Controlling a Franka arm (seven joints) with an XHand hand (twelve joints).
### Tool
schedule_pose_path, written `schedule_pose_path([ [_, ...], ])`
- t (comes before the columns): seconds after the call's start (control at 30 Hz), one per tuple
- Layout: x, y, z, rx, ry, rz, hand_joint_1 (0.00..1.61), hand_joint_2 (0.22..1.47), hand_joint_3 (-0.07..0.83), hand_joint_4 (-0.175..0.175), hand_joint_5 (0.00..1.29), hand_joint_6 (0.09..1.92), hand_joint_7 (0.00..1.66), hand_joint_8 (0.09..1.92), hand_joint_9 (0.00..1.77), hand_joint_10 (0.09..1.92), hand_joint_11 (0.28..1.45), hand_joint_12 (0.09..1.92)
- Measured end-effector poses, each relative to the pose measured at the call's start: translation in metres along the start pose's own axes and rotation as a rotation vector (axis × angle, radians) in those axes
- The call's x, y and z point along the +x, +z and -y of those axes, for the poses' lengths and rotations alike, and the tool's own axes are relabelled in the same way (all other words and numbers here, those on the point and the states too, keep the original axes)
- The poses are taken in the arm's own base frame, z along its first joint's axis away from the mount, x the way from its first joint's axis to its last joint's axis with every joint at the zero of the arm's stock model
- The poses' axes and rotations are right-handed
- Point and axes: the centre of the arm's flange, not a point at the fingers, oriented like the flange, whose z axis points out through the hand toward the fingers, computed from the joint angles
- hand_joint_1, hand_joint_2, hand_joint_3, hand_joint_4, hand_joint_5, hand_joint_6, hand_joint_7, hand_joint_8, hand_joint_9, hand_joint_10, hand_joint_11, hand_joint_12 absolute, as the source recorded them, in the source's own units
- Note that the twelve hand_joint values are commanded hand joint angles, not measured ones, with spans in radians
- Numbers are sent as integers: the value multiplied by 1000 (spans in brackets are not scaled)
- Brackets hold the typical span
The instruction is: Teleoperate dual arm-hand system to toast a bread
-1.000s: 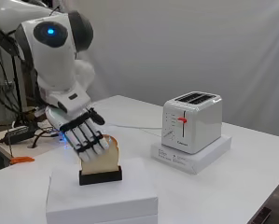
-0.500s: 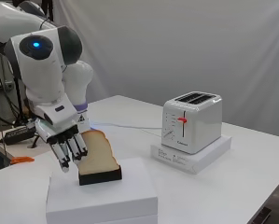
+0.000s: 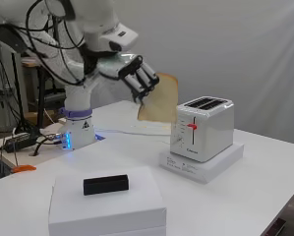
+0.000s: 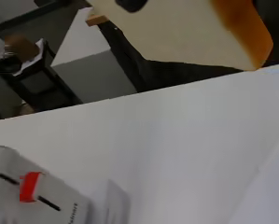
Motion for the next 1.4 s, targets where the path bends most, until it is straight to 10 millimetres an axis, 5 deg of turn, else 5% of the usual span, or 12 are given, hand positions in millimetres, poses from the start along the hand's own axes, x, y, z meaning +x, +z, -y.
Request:
schedule_pose_path([
  [0.1, 68, 4, 40, 16, -142, 9, 1193, 1239, -2, -152, 595, 1427, 926, 1199, 1352, 124, 686, 539],
  [0.23, 142, 44, 86, 63, -281, 58, 1210, 1207, -2, -156, 650, 1358, 988, 1094, 1365, 139, 698, 513],
  [0.4, 211, 92, 141, 106, -435, 108, 1212, 1186, 1, -133, 691, 1320, 1019, 1022, 1366, 87, 727, 375],
  [0.5, 218, 116, 154, 137, -440, 97, 1201, 1190, 1, -100, 695, 1339, 1003, 1022, 1369, 87, 743, 356],
  [0.67, 239, 136, 164, 164, -464, 71, 1220, 1181, 0, -148, 691, 1329, 1039, 974, 1386, 87, 692, 528],
  [0.9, 275, 173, 167, 255, -514, 54, 1230, 1178, 0, -175, 678, 1342, 1061, 937, 1379, 87, 733, 275],
  [1.4, 262, 162, 134, 51, -432, 60, 1239, 1142, 1, -152, 762, 1233, 1124, 833, 1408, 87, 769, 246],
])
